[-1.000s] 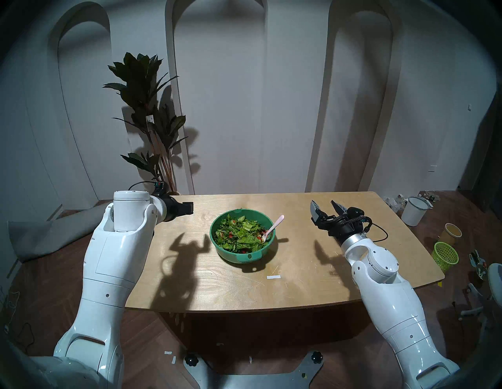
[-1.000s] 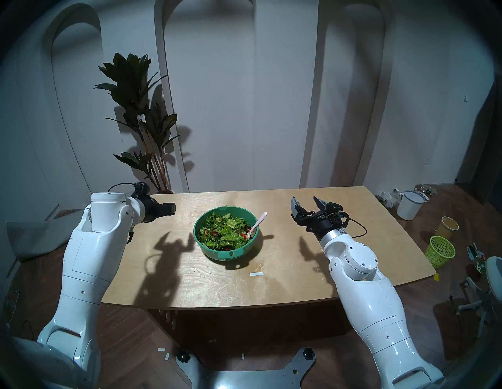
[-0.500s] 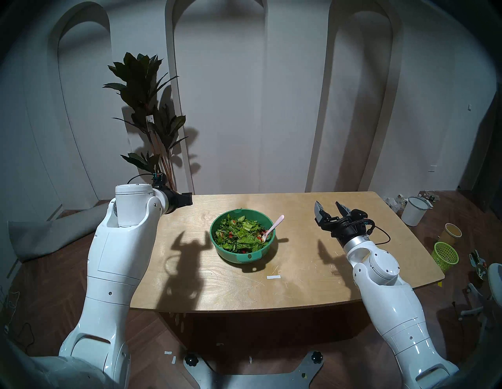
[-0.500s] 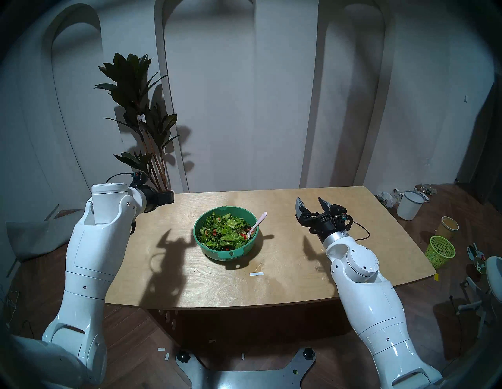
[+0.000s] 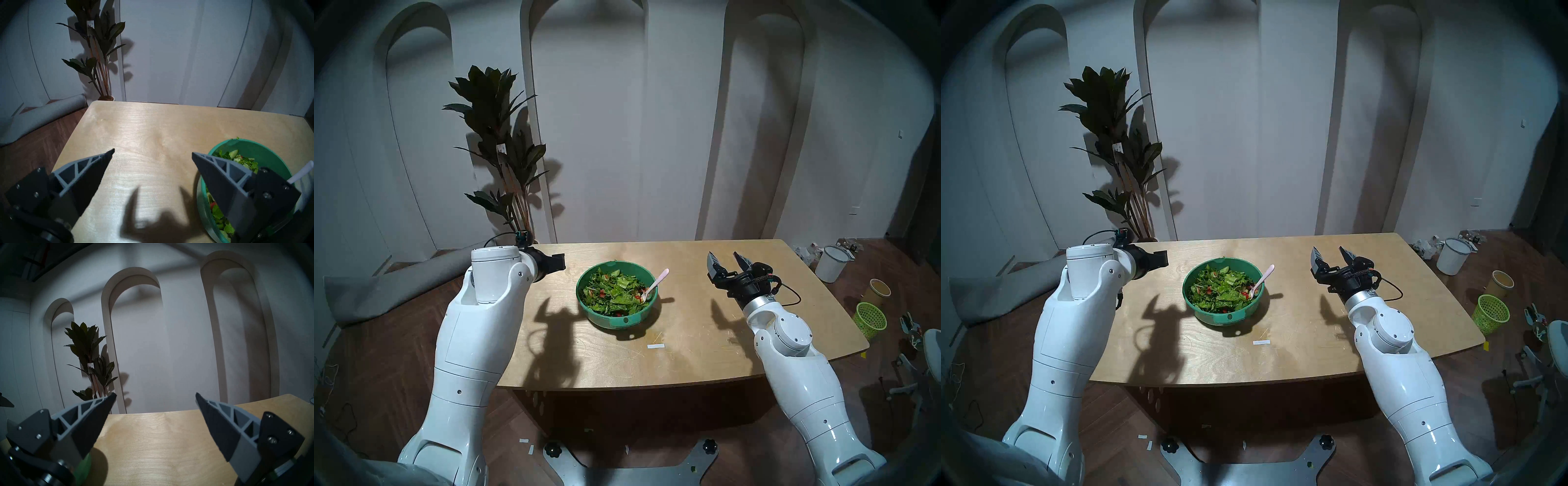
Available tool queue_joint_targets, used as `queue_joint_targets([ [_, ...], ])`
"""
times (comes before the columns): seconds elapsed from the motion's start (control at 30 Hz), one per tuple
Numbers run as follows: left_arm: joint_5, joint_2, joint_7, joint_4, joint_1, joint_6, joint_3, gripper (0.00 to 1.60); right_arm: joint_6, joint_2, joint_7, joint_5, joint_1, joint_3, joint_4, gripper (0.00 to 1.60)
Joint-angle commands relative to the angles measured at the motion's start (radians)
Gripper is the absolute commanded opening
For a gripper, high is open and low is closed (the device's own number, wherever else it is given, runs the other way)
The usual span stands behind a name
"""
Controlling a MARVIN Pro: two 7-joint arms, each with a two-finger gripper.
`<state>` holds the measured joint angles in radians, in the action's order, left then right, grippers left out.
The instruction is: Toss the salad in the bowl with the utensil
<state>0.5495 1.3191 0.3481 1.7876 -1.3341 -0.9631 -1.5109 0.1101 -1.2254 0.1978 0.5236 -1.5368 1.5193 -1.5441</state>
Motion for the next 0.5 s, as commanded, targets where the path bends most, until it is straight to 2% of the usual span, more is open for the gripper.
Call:
queue_joint_targets([
  [0.0, 0.049, 0.024, 0.088, 0.047, -0.014, 0.003, 0.008, 1.6, 0.024, -0.002, 0.014, 0.003, 0.015, 0.004, -0.012, 1.6],
  [0.13, 0.099, 0.035, 0.169, 0.04, -0.017, 0.003, 0.024, 1.6, 0.028, -0.005, 0.024, 0.005, 0.02, 0.009, -0.004, 1.6],
  [0.47, 0.199, 0.044, 0.301, 0.015, 0.012, 0.003, 0.068, 1.6, 0.026, -0.015, 0.028, 0.016, 0.041, 0.018, 0.025, 1.6],
])
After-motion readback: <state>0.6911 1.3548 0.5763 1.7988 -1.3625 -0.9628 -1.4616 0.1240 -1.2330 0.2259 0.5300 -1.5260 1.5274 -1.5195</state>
